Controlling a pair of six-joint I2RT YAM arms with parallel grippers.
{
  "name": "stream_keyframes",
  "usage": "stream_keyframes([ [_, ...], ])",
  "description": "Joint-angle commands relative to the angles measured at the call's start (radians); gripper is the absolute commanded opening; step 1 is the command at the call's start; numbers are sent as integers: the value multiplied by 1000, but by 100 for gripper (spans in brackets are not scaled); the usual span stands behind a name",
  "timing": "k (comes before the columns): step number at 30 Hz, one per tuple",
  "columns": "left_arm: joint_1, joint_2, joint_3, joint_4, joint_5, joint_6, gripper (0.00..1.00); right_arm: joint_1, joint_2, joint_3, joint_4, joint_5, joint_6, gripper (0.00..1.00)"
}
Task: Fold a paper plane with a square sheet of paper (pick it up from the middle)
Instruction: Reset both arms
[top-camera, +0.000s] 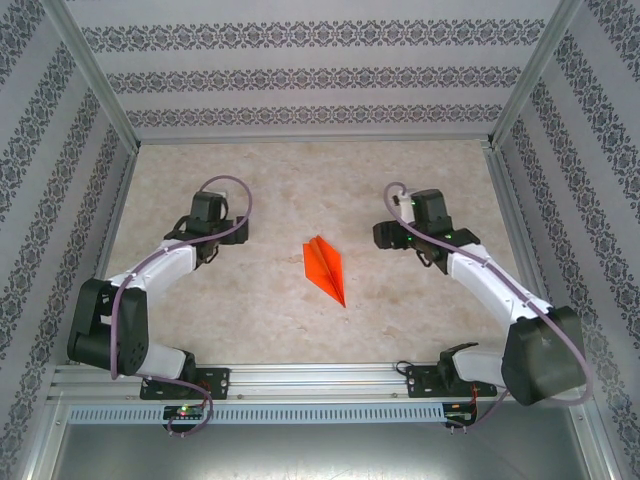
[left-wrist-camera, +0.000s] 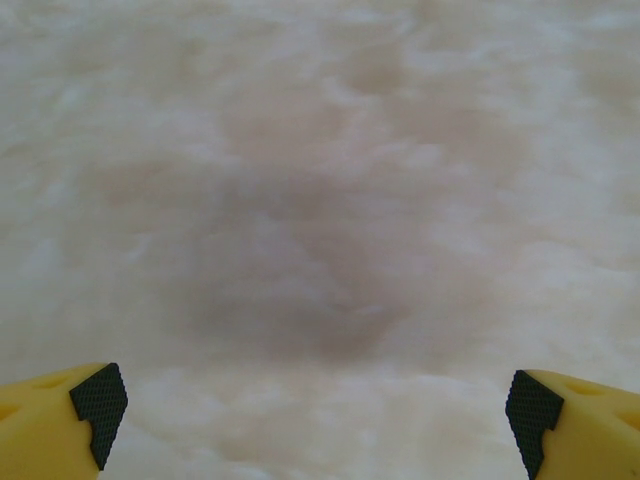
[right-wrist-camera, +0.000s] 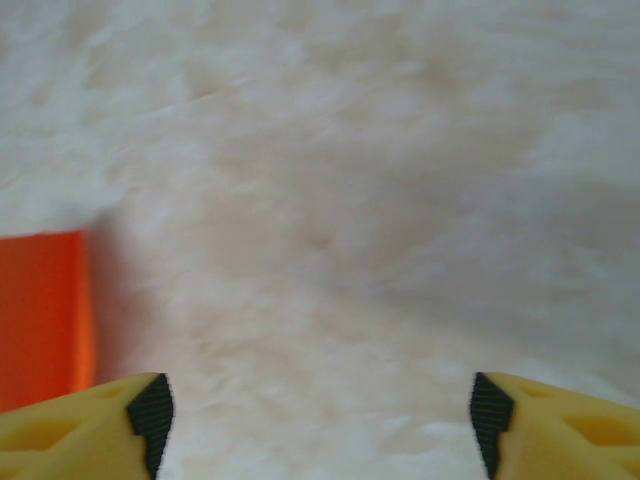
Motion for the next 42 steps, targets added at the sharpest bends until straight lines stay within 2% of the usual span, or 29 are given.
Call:
stream_keyframes([
  [1,59,2,-47,187,-40,53,100,-66,-44,-72,208,59,-47,84],
  [5,85,56,-94,317,-30,99,100,-148,-56,-173,376,110,-71,90],
  [12,124,124,-174,560,34,140,100,-271,-12,-308,679,70,-50,94],
  [16,149,146,-156,541,91,126,100,-299,67,-317,782,54,-46,96],
  [19,150,133,-188,584,109,132,100,-338,152,-325,891,-32,2,97],
  [22,150,115,-239,662,117,137,100,-340,196,-340,965,-52,4,98],
  [24,151,106,-277,720,122,139,100,-340,185,-347,953,-56,-4,98],
  [28,151,140,-364,912,123,141,100,-338,187,-352,968,-59,-12,98],
  [31,150,134,-364,896,122,142,100,-314,196,-358,985,-37,-35,98],
  [32,150,135,-364,902,122,141,100,-290,211,-368,1011,9,-51,98],
  [33,150,134,-364,901,122,142,100,-260,241,-382,1056,77,-61,98],
  [34,149,134,-364,900,121,140,100,-250,279,-411,1175,71,-70,97],
  [35,149,135,-364,900,121,141,100,-252,288,-426,1222,67,-65,98],
  [37,149,135,-363,899,120,142,100,-259,258,-408,1131,62,-64,98],
  [42,149,135,-362,899,121,140,100,-257,259,-406,1128,67,-68,98],
])
